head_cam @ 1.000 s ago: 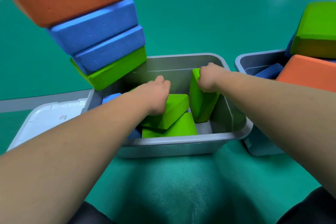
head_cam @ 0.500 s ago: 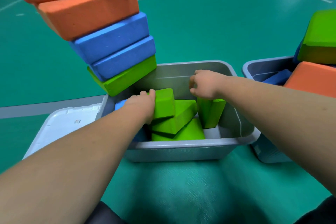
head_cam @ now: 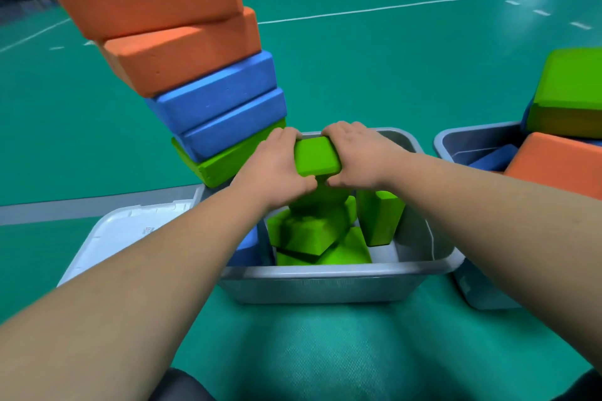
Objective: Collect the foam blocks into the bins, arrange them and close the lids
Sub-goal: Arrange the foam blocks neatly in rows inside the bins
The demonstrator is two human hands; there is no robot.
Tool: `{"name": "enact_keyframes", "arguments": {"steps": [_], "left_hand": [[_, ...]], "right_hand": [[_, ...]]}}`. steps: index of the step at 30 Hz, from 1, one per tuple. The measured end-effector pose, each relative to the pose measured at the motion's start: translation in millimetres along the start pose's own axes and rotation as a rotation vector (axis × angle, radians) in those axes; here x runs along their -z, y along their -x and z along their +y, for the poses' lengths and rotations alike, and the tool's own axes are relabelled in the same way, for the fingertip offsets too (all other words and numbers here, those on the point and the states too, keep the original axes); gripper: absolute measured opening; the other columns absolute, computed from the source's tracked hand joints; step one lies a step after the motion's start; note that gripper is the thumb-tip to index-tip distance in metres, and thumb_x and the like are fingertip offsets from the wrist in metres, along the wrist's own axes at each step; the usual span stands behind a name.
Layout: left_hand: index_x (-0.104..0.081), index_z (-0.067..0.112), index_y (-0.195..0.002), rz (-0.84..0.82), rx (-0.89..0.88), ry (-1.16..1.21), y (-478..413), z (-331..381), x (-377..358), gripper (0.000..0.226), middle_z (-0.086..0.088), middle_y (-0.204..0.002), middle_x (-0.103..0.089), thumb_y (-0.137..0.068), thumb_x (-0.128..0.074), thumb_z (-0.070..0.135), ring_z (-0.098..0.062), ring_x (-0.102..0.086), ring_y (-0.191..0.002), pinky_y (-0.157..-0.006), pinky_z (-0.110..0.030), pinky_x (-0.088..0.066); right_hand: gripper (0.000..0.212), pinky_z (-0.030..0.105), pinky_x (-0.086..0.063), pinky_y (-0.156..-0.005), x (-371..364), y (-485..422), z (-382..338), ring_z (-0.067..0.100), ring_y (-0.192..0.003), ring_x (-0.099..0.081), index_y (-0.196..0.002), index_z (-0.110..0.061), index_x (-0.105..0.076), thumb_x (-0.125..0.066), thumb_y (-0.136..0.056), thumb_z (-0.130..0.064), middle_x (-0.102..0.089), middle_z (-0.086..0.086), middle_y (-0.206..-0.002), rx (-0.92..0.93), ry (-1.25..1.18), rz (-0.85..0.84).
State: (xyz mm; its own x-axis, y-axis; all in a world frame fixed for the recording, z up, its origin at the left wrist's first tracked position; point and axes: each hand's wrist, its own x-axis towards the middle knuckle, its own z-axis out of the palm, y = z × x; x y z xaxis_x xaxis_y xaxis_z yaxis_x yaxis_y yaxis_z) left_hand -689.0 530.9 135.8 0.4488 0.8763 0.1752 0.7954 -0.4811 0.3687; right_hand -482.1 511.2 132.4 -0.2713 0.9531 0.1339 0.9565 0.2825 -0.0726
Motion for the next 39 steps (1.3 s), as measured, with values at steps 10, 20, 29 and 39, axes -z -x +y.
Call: {"name": "enact_keyframes", "arguments": {"steps": [10, 20, 29, 39], "left_hand": [[-0.016, 0.006, -0.161, 0.082, 0.157, 0.226, -3, -1, -18, 0.083, -0.016, -0.162, -0.03, -0.1, -0.061, 0.04, -0.031, -0.039, -0.145, -0.118, -0.039, -0.033], [-0.037, 0.019, -0.151, -0.255, -0.038, 0.26, -5, 36, -70, 0.07, -0.009, -0.135, -0.055, -0.093, -0.069, 0.041, -0.021, -0.06, -0.113, -0.101, -0.031, -0.046], [-0.007, 0.018, -0.164, -0.529, -0.01, 0.423, -9, 82, -104, 0.097, 0.0, -0.16, -0.043, -0.087, -0.065, 0.015, -0.022, -0.057, -0.13, -0.113, -0.037, -0.044], [-0.01, 0.022, -0.164, -0.52, -0.024, 0.254, -12, 86, -140, 0.093, -0.009, -0.15, -0.056, -0.09, -0.067, 0.018, -0.023, -0.063, -0.112, -0.085, -0.02, -0.041]], "right_hand": [[0.078, 0.034, -0.036, -0.076, 53, 11, 10, 0.024, -0.093, -0.05, -0.104, -0.018, -0.043, -0.073, -0.066, -0.078, -0.058, 0.01, -0.114, -0.371, -0.261, 0.225], [0.094, 0.042, -0.051, -0.087, 89, 45, 25, 0.034, -0.111, -0.062, -0.145, -0.028, -0.041, -0.056, -0.065, -0.074, -0.062, 0.015, -0.132, -0.579, -0.131, -0.022], [0.091, 0.04, -0.042, -0.09, 90, 66, 48, 0.037, -0.126, -0.055, -0.153, -0.012, -0.032, -0.061, -0.084, -0.063, -0.053, 0.018, -0.144, -0.792, -0.158, -0.228], [0.08, 0.041, -0.048, -0.082, 75, 83, 36, 0.037, -0.103, -0.055, -0.143, -0.01, -0.035, -0.055, -0.087, -0.064, -0.054, 0.022, -0.131, -0.747, -0.065, -0.315]]}}
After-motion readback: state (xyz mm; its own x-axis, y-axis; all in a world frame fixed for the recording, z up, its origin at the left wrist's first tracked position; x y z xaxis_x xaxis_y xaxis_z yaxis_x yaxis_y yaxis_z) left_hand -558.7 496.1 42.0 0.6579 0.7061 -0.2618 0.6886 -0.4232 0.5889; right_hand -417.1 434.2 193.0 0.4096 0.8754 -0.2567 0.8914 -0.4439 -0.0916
